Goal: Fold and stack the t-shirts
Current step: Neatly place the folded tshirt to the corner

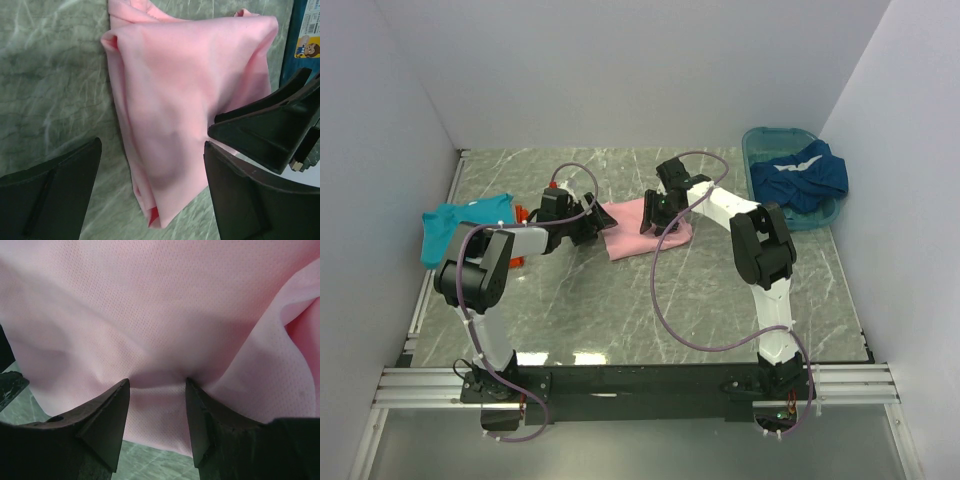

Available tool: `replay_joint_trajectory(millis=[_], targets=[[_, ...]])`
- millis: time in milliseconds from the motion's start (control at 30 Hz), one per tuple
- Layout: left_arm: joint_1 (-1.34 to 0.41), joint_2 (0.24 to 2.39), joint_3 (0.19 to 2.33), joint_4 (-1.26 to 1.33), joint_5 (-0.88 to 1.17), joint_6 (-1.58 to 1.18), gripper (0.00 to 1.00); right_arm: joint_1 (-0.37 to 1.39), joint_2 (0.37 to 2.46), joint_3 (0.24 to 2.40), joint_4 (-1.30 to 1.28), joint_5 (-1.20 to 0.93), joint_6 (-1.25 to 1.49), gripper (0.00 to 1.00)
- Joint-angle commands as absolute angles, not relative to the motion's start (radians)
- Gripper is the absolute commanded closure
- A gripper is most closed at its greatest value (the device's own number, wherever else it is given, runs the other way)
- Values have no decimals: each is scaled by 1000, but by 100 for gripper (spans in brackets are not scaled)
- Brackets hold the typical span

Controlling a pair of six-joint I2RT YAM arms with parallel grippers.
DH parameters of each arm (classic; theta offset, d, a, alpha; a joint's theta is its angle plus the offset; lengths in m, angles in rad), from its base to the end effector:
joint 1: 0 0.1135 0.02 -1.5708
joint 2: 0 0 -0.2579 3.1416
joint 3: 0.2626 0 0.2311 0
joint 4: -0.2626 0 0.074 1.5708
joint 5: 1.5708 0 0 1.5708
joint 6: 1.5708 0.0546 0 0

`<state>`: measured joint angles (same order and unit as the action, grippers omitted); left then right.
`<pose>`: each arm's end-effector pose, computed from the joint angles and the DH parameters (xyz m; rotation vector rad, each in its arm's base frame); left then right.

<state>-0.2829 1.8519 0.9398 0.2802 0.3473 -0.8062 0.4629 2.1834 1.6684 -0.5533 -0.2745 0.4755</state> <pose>0.3566 -0.1230 0.1475 -0.4025 2.3045 -0.9620 0.3987 0.2155 0.1559 -0.0799 2.7422 0.6559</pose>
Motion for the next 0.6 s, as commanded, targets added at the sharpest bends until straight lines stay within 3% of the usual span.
replay_joint_trajectory(millis=[0, 567], targets=[[-293, 1890, 960, 302, 353, -813, 11, 460, 2226, 1675, -584, -279, 489, 44], [-334, 2005, 976, 359, 313, -873, 20, 460, 2221, 1661, -584, -293, 488, 44]])
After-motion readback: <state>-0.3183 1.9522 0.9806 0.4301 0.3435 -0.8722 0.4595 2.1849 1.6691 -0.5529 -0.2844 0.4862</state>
